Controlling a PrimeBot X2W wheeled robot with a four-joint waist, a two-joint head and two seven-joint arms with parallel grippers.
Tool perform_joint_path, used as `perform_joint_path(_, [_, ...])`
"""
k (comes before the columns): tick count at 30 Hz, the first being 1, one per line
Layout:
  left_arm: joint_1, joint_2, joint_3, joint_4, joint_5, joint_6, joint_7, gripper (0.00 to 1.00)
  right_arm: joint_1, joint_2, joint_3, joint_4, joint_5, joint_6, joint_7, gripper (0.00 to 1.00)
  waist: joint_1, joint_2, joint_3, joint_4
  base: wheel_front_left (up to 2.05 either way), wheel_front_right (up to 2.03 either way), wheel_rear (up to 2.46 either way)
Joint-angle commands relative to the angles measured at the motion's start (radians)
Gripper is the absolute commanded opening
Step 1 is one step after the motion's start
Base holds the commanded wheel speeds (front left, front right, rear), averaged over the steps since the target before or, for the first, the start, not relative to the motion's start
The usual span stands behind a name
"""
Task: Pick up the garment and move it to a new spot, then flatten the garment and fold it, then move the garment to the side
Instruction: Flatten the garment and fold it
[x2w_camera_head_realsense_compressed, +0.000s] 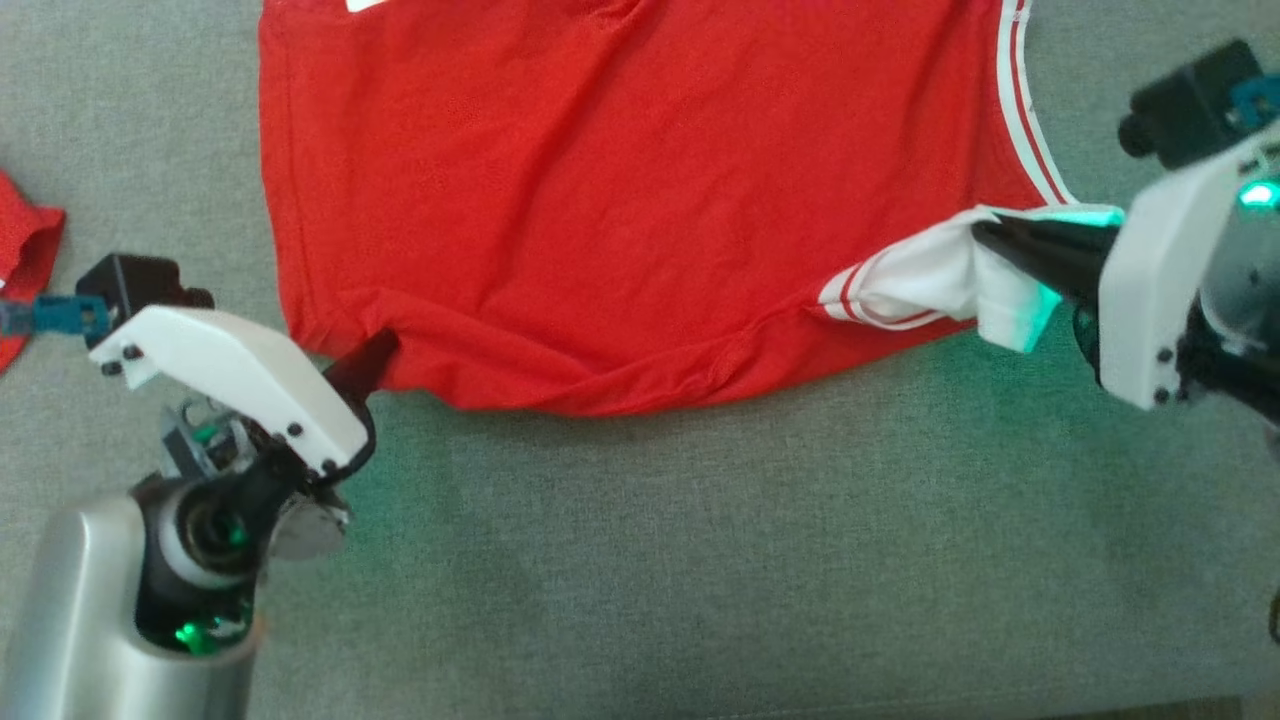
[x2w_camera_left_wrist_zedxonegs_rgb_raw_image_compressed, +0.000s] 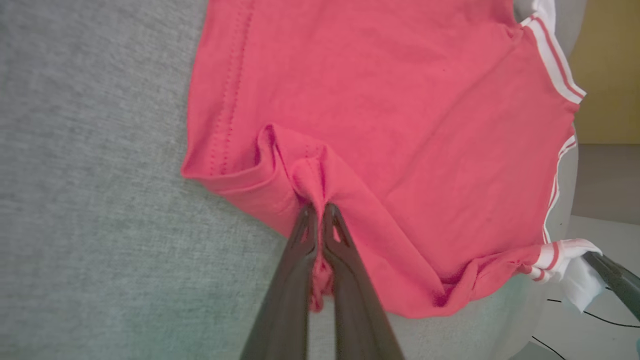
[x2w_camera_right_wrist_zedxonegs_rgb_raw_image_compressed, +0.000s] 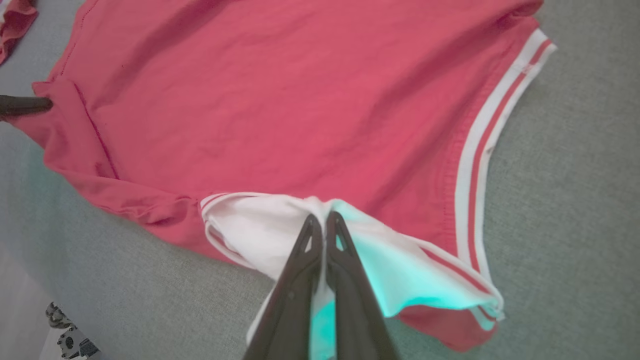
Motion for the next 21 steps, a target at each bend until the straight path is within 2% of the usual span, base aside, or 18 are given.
perform_joint_path(1, [-0.036, 0.032, 0.046, -0.029, -0.007, 0.009, 0.014, 0.00, -0.017, -0.026, 0.006, -0.023, 0.007, 0.008, 0.005, 0.00, -0.0002, 0.0000, 0.003, 0.000, 0.00, 0.00, 0.00])
perform_joint_path(8, [-0.129, 0.036, 0.072, 0.014, -0.020, 0.077, 0.068, 0.00, -0.138, -0.021, 0.063, 0.076, 0.008, 0.008, -0.059, 0.00, -0.0002, 0.0000, 0.017, 0.004, 0.00, 0.00, 0.00])
perform_joint_path(9, [-0.142, 0.028, 0.081, 0.022, -0.023, 0.094, 0.067, 0.00, -0.151, -0.015, 0.067, 0.089, 0.004, 0.008, -0.084, 0.29, -0.0002, 0.0000, 0.018, 0.005, 0.00, 0.00, 0.00])
perform_joint_path(10, [-0.155, 0.024, 0.090, 0.029, -0.021, 0.107, 0.063, 0.00, -0.161, -0.007, 0.070, 0.101, 0.006, 0.008, -0.108, 0.86, -0.0002, 0.0000, 0.018, 0.005, 0.00, 0.00, 0.00])
perform_joint_path(11, [-0.167, 0.017, 0.101, 0.038, -0.019, 0.121, 0.054, 0.14, -0.171, -0.001, 0.072, 0.113, 0.003, 0.008, -0.133, 1.00, -0.0002, 0.0000, 0.018, 0.004, 0.00, 0.00, 0.00])
perform_joint_path(12, [-0.179, 0.010, 0.116, 0.047, -0.017, 0.135, 0.040, 0.73, -0.181, 0.005, 0.072, 0.124, -0.003, 0.008, -0.162, 1.00, -0.0002, 0.0000, 0.018, 0.003, 0.00, 0.00, 0.00])
perform_joint_path(13, [-0.189, 0.005, 0.129, 0.055, -0.014, 0.141, 0.026, 1.00, -0.187, 0.010, 0.075, 0.136, -0.005, 0.008, -0.186, 1.00, -0.0002, 0.0000, 0.018, 0.002, 0.00, 0.00, 0.00])
perform_joint_path(15, [-0.201, -0.004, 0.153, 0.065, -0.017, 0.145, 0.004, 1.00, -0.193, 0.015, 0.081, 0.152, -0.003, 0.008, -0.225, 1.00, -0.0002, 0.0000, 0.014, -0.003, 0.00, 0.00, 0.00])
perform_joint_path(19, [-0.177, -0.010, 0.183, 0.031, -0.031, 0.106, -0.036, 1.00, -0.176, 0.000, 0.085, 0.149, 0.006, 0.008, -0.294, 1.00, -0.0002, 0.0000, -0.001, -0.015, 0.00, 0.00, 0.00])
perform_joint_path(21, [-0.138, -0.002, 0.188, -0.007, -0.022, 0.064, -0.070, 1.00, -0.149, -0.017, 0.077, 0.137, 0.000, 0.008, -0.328, 1.00, -0.0002, 0.0000, -0.012, -0.021, 0.00, 0.00, 0.00])
